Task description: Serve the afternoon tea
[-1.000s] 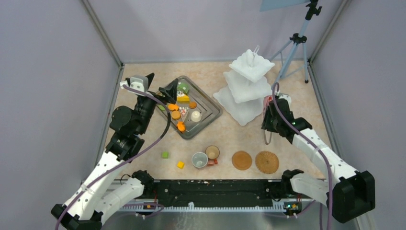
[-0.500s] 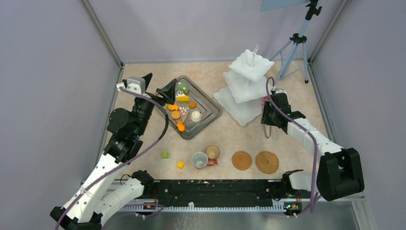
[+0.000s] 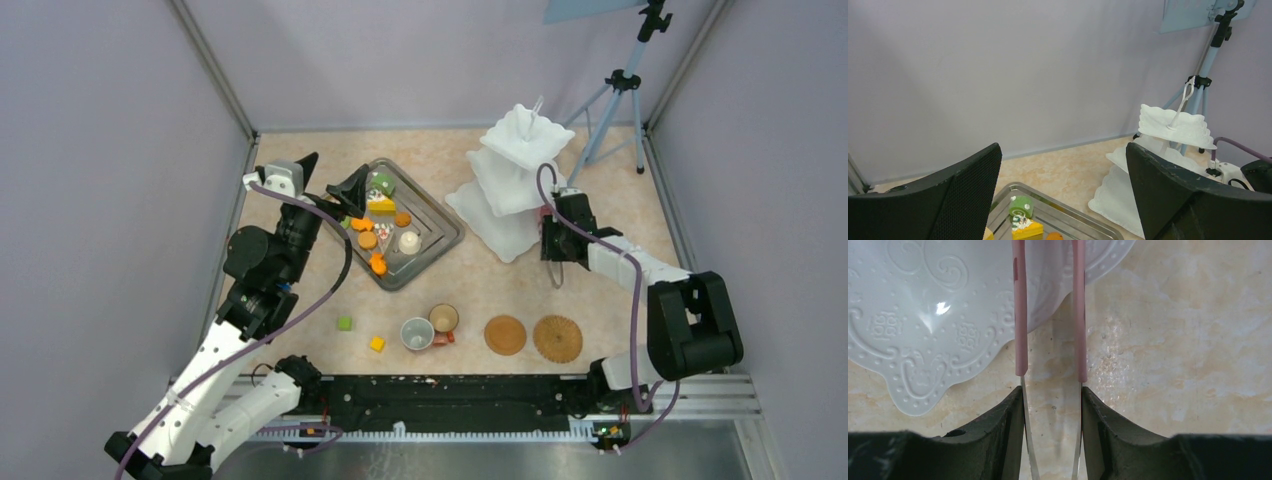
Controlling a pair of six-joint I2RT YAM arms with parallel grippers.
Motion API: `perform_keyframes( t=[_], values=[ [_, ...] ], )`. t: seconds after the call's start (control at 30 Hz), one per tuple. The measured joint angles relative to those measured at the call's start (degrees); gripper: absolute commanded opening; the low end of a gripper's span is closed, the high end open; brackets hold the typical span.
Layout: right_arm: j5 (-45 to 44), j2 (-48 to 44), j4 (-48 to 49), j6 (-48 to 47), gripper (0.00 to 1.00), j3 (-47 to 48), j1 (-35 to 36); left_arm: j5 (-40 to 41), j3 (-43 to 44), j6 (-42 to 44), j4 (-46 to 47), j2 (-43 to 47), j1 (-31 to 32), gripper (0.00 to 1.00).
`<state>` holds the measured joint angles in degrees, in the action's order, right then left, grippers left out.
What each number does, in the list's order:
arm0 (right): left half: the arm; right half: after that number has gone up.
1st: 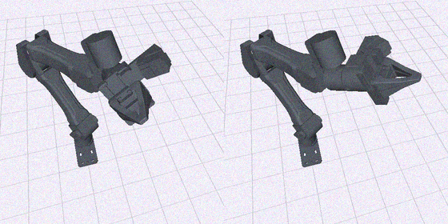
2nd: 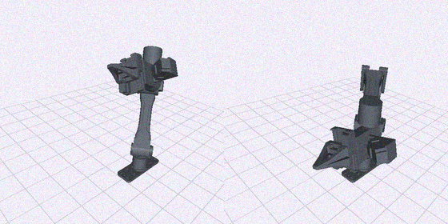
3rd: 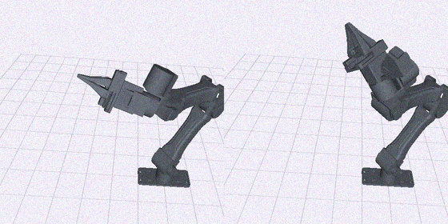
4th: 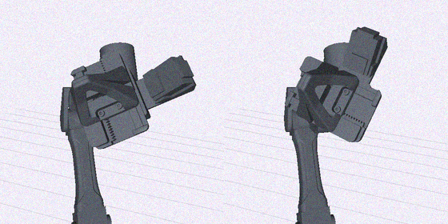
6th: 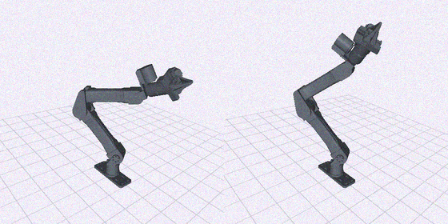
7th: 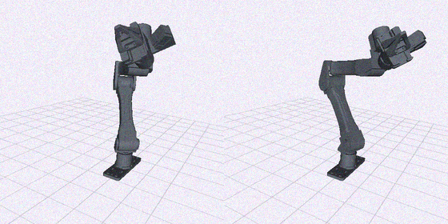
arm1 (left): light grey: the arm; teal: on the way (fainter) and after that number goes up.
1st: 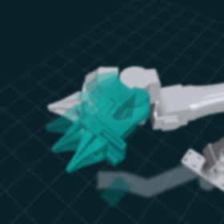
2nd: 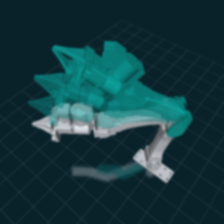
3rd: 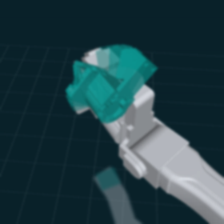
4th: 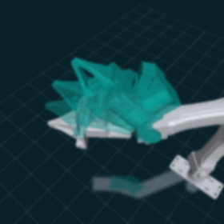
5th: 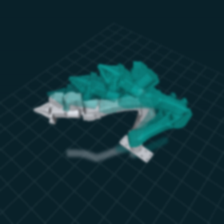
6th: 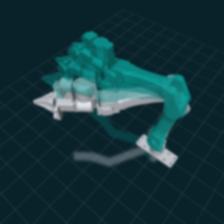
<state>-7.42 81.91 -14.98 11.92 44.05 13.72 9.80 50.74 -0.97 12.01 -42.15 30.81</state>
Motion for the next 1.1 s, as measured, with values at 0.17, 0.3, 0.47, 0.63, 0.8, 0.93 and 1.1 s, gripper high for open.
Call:
perform_keyframes(
  t=[0.17,0.3,0.47,0.63,0.8,0.93,1.1],
  values=[
    [1.09,0.11,1.44,-1.38,0.21,0.00,0.00,-0.02,0.00,0.00,0.00,0.02,0.00,0.99],
    [1.55,0.11,3.21,-2.47,0.21,0.00,0.00,-0.15,0.00,0.00,0.00,0.02,0.00,0.99],
    [1.84,0.37,5.07,-4.31,0.22,0.00,0.00,-0.17,0.00,-0.02,0.00,0.00,0.00,0.99],
    [2.16,1.40,7.80,-5.97,0.22,0.00,0.00,-0.42,0.00,-0.17,0.00,0.00,0.00,0.99],
    [2.36,3.87,9.22,-7.04,0.23,0.81,0.00,-0.85,0.00,-0.39,0.00,-0.02,0.00,0.99],
    [2.40,5.73,10.03,-7.45,0.29,1.95,0.00,-1.03,0.00,-0.39,0.00,-0.02,0.00,0.99],
    [2.36,6.03,10.43,-7.48,0.38,2.25,0.00,-1.03,0.00,-0.39,0.00,-0.02,0.00,0.99]
  ],
)
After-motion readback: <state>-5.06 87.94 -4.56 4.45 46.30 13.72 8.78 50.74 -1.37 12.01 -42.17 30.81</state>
